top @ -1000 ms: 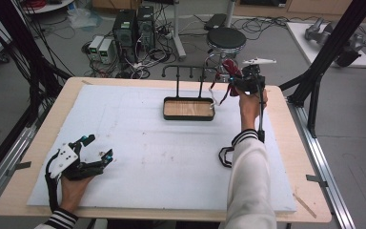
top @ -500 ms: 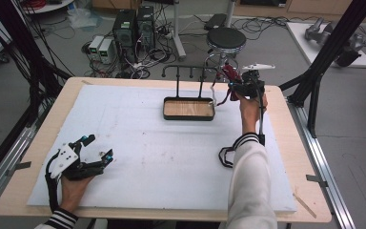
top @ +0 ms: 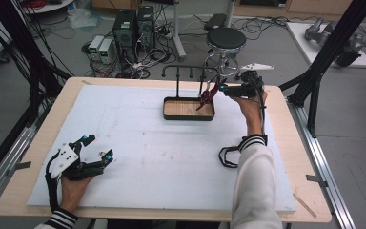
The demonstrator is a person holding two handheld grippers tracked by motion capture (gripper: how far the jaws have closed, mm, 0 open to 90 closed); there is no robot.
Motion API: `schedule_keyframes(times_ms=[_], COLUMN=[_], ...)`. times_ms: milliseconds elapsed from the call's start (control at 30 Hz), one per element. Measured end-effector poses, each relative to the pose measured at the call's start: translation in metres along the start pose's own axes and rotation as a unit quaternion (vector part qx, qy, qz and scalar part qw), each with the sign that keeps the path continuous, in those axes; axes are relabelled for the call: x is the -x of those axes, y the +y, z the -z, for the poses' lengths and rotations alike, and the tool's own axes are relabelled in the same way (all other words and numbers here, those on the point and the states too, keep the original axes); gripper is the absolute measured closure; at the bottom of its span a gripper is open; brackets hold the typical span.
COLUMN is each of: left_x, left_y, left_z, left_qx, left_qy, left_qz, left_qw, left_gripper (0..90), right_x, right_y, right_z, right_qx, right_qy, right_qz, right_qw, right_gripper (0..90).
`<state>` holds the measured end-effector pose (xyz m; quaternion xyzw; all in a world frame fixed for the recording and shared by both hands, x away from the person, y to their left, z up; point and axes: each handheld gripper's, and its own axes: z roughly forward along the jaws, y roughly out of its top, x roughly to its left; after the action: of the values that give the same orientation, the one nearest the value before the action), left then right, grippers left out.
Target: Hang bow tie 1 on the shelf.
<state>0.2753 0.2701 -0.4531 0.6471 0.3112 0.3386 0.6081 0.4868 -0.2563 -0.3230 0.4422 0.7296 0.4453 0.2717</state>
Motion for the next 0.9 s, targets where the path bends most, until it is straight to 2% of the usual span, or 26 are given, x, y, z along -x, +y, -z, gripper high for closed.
schedule_keyframes(times_ms=[267,533,700,800,900], left_x=[0.0,0.0,-0.001,-0.001,-0.001], left_y=[0.0,0.0,0.0,0.0,0.0], left_z=[0.0,0.0,0.0,0.0,0.001], left_qx=[0.003,0.004,0.003,0.004,0.006], left_qy=[0.002,0.001,0.0,0.0,-0.001], left_qz=[0.001,0.002,0.003,0.003,0.003], left_qw=[1.0,1.0,1.0,1.0,1.0], left_gripper=[14.3,14.2,14.3,14.3,14.3], right_x=[-0.001,-0.01,-0.014,-0.016,-0.018], right_y=[0.002,0.01,0.013,0.007,0.002], right_z=[0.008,0.037,0.052,0.062,0.072], right_qx=[0.003,0.021,0.021,0.041,0.027], right_qy=[0.009,0.048,0.048,0.05,0.045], right_qz=[0.0,0.009,0.015,0.017,0.028], right_qw=[1.0,0.9986,0.9985,0.9978,0.9982], right_gripper=[2.0,2.0,2.0,2.0,2.1])
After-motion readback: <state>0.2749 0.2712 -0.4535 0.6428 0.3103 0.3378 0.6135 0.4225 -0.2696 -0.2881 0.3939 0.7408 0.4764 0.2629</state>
